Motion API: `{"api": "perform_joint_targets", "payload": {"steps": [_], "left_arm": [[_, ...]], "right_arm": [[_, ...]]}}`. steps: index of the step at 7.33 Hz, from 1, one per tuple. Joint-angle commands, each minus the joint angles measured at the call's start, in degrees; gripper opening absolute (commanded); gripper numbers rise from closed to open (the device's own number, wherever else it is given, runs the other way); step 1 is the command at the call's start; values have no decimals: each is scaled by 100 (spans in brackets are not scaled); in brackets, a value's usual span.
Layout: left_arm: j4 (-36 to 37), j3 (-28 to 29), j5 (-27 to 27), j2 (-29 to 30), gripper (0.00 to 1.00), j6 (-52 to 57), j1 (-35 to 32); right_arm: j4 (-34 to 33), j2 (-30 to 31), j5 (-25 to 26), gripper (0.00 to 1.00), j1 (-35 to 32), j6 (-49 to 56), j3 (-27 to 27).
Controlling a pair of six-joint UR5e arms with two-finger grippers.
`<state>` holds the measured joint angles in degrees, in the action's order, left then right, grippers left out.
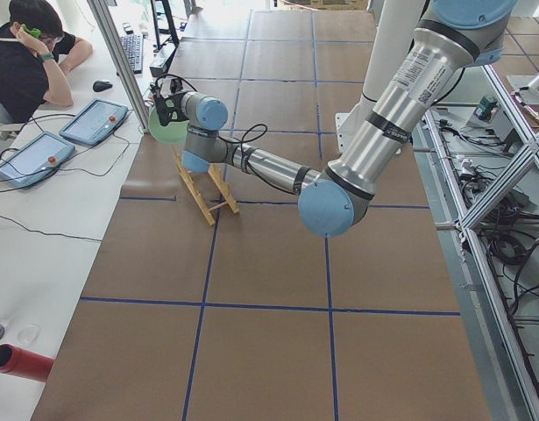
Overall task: Place plate on rack
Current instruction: 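Carry the upright plate with the left gripper over the wooden rack, then lower the plate between the rack pegs and open the left gripper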
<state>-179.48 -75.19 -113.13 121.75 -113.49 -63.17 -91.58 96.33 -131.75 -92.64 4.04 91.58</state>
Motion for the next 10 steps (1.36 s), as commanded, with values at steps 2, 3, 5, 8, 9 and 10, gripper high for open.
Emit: {"api": "perform_joint_targets", "payload": {"steps": [2, 3, 5, 8, 9, 10], "left_arm": [[-16, 101, 397, -89, 0, 11, 366], [-25, 110, 397, -229, 0, 46, 445], [-25, 127, 397, -414, 0, 90, 637], [-16, 119, 415, -450, 0, 81, 753], [1, 119, 493, -441, 52, 73, 753], [27, 110, 650, -433, 100, 55, 753]], "right_arm": [[0, 0, 0, 100, -8, 0, 0], [0, 0, 0, 100, 0, 0, 0], [0, 0, 0, 100, 0, 0, 0], [0, 0, 0, 100, -8, 0, 0], [0, 0, 0, 100, 0, 0, 0], [0, 0, 0, 100, 0, 0, 0]]}}
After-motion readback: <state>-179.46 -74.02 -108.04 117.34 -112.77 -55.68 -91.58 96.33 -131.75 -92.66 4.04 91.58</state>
